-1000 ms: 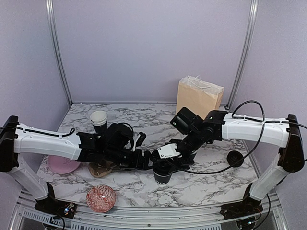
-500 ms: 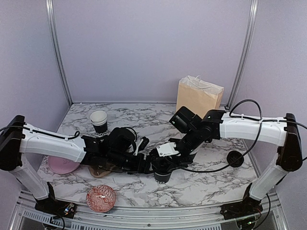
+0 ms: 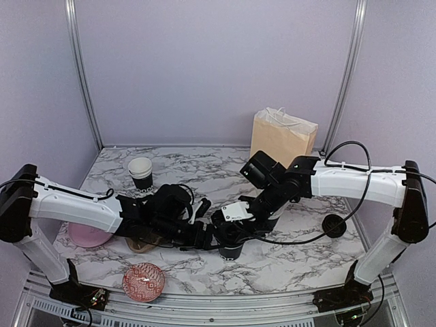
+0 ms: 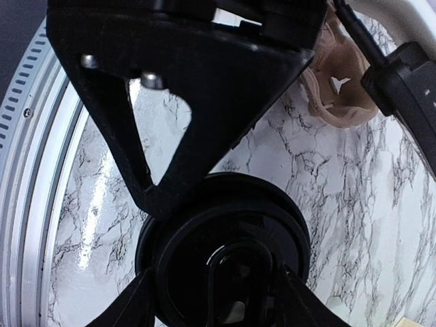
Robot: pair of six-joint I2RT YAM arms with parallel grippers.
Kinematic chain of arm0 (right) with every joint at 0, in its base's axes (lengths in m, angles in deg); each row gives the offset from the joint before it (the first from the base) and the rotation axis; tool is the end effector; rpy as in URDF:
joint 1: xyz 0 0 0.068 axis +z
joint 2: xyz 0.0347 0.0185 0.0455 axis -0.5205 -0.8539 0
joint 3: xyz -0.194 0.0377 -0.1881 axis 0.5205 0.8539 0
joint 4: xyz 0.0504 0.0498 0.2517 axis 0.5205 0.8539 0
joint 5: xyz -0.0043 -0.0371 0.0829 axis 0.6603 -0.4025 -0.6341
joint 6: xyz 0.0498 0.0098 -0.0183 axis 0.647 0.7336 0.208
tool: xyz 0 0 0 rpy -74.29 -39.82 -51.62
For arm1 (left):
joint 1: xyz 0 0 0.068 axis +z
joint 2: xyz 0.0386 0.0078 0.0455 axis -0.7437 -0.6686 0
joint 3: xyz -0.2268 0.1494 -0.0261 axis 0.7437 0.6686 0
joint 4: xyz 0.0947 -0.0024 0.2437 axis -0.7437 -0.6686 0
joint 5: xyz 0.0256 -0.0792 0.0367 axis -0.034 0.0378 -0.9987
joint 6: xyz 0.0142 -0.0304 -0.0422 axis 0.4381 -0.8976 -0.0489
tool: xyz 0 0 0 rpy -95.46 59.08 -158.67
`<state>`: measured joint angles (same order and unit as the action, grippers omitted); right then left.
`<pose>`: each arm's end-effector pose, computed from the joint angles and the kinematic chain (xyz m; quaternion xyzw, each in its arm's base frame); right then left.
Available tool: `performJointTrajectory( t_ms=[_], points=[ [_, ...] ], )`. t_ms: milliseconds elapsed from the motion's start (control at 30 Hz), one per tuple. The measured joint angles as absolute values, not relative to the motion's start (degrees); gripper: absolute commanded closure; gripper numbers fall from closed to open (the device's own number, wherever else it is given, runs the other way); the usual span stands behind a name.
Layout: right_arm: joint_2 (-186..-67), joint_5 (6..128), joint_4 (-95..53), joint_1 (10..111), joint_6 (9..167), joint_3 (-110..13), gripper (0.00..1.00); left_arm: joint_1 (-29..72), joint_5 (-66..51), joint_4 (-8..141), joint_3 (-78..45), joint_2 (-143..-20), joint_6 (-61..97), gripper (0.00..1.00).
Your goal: Pack the takeout coffee
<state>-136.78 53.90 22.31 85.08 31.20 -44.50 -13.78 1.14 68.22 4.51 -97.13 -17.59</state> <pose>0.1818 0.2686 0.2539 -0.7793 0.5598 0.1802 0.2163 0.1511 -0.3040 0.2005 0.1757 0.8674 -0.4408 0.1499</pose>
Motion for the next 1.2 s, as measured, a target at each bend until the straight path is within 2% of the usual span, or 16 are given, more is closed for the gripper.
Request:
performJointTrajectory(
  t_ms=[167, 333, 433, 633, 867, 1100, 1200],
  points=[
    [-136.8, 53.8, 21.8, 85.1, 31.7, -44.2, 0.47, -13.0, 3.0, 69.8, 4.9, -98.2, -20.0, 0.31],
    [-136.8, 53.4, 19.9, 85.0, 31.9, -43.3, 0.48, -11.9, 4.0, 73.1, 8.9, -97.4, -23.0, 0.32],
    [-136.7, 52.8, 19.2, 84.9, 32.1, -43.0, 0.48, -11.3, 1.6, 70.1, 11.9, -99.2, -24.3, 0.32],
    [-136.7, 52.4, 19.1, 84.9, 32.1, -43.0, 0.47, -10.8, 0.2, 67.1, 9.3, -100.1, -23.1, 0.29],
    [-135.6, 51.3, 22.5, 84.9, 33.4, -43.6, 0.38, -10.9, -2.5, 60.9, 6.4, -95.5, -19.3, 0.24],
    [-133.4, 48.9, 25.3, 84.8, 34.8, -47.8, 0.35, -11.2, -8.3, 54.2, 0.3, -88.5, -10.1, 0.10],
    [-132.2, 47.6, 26.2, 84.4, 35.1, -50.9, 0.35, -11.9, -13.1, 52.9, -0.9, -84.4, -3.9, 0.06]
  ],
)
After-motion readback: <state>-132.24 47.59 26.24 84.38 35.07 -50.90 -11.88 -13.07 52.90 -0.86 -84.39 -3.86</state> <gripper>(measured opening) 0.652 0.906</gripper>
